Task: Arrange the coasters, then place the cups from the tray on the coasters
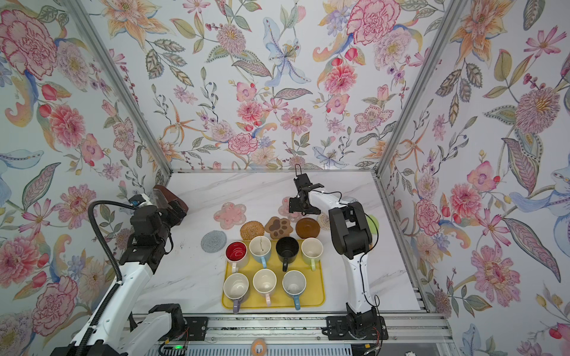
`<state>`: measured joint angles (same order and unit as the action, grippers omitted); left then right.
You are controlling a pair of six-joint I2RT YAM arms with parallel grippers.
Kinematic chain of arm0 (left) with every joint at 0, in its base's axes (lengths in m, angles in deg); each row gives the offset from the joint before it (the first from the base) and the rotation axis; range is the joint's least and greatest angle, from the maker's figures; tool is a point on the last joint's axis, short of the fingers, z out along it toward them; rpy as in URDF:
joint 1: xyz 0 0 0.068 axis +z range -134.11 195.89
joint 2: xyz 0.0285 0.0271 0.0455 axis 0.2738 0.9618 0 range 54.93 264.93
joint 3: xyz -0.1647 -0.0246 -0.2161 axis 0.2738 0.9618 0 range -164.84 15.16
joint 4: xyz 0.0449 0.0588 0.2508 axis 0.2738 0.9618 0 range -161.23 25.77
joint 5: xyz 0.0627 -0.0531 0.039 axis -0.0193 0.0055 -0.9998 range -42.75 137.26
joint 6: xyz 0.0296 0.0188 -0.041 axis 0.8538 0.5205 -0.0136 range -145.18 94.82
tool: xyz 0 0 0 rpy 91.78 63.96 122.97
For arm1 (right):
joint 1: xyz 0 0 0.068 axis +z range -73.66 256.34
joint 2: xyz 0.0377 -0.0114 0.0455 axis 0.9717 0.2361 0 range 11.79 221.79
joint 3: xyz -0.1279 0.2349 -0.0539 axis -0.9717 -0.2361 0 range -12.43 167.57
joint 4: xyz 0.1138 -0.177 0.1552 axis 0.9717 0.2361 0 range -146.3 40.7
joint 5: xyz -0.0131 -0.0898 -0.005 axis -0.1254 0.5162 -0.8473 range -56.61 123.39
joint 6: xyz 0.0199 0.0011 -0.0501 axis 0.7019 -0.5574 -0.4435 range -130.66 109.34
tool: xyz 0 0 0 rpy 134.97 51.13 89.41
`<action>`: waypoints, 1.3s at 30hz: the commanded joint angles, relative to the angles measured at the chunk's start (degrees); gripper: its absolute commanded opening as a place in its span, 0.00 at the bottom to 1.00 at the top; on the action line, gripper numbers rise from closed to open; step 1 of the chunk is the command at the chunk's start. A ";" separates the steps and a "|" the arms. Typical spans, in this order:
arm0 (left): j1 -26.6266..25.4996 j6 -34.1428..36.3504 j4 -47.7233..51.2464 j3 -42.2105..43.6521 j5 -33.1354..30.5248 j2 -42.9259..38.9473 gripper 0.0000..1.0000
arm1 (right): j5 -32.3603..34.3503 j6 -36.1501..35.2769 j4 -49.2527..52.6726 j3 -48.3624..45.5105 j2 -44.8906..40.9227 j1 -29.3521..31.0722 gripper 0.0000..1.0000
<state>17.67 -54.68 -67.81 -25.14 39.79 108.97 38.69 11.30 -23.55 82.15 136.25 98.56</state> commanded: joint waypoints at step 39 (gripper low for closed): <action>0.32 -1.52 -0.34 -2.49 2.50 2.19 0.99 | -4.90 7.88 -4.01 10.22 7.56 1.16 0.99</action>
<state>17.67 -55.27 -67.83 -25.66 41.10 110.70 32.99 19.65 -29.08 89.91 142.41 99.15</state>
